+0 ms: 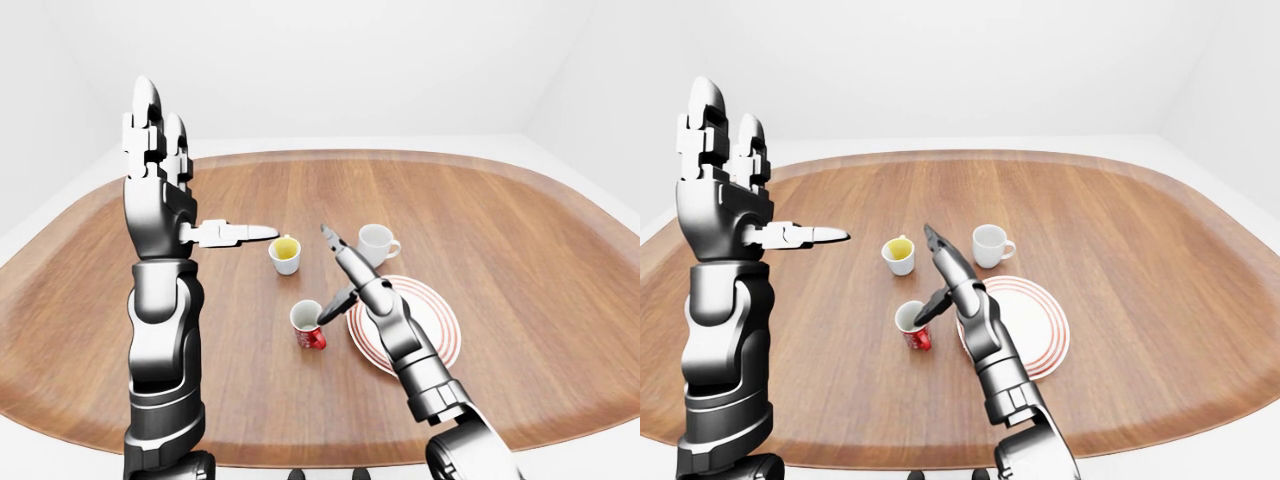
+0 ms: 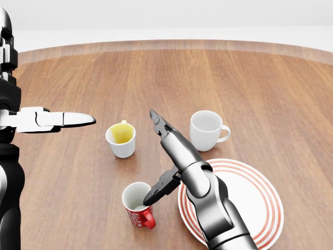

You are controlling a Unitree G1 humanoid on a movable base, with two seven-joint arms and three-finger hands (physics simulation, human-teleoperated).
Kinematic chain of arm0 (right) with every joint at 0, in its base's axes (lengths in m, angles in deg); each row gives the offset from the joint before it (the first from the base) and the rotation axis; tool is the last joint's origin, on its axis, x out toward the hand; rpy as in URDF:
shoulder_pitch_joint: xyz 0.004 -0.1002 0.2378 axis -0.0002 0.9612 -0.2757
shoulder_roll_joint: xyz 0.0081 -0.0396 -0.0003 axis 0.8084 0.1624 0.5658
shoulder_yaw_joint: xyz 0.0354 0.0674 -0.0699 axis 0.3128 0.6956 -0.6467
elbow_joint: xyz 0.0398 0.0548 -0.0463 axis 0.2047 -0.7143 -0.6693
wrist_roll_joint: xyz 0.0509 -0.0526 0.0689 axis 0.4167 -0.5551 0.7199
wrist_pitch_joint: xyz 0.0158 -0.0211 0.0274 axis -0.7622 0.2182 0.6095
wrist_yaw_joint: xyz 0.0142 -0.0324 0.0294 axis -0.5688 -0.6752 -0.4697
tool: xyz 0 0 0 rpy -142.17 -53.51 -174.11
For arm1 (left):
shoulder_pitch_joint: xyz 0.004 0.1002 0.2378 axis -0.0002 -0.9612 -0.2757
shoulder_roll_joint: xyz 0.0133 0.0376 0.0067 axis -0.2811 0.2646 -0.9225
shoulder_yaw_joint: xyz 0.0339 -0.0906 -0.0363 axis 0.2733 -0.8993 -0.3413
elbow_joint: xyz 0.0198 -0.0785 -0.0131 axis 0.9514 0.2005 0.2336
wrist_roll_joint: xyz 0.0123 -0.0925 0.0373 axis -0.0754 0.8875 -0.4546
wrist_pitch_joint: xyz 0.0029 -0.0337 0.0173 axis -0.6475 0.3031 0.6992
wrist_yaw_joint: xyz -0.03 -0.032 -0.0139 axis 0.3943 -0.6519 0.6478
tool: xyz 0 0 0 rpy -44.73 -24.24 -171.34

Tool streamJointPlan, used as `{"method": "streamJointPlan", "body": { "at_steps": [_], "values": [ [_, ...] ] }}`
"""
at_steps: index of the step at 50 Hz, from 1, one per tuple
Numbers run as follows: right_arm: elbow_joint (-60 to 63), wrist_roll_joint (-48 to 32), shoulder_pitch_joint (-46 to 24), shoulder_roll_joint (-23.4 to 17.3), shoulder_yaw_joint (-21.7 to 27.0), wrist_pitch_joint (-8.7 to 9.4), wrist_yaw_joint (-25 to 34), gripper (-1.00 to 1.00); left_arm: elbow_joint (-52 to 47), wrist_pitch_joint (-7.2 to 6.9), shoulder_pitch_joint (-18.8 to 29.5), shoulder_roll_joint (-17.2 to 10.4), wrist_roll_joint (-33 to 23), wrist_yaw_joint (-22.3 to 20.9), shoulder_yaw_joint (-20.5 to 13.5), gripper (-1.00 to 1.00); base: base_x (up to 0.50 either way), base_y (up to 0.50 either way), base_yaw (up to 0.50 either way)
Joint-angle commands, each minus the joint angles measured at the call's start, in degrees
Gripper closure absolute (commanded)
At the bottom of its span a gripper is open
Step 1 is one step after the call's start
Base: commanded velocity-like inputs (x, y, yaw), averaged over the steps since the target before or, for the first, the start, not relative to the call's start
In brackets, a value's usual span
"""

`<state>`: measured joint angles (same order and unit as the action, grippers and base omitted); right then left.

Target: Pick up the red mug and put it on the plate

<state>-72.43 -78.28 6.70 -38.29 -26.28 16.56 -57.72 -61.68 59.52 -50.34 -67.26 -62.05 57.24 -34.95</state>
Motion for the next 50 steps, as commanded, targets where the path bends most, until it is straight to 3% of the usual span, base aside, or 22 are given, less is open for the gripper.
{"method": "streamJointPlan", "body": {
  "at_steps": [1, 50],
  "values": [
    [-2.44, -1.45, 0.12, 1.42, -0.91, 0.0, -0.5, -1.0, 0.23, 0.0, 0.0, -0.01, 0.08, 0.04, 0.03, -1.0, 0.0, 0.0, 0.0],
    [-25.59, -3.11, -7.31, 6.34, -1.77, 0.0, -7.84, -1.0, -0.37, 0.0, 0.12, -0.22, 0.83, 0.19, -0.17, -1.0, 0.0, 0.0, 0.0]
  ]
}}
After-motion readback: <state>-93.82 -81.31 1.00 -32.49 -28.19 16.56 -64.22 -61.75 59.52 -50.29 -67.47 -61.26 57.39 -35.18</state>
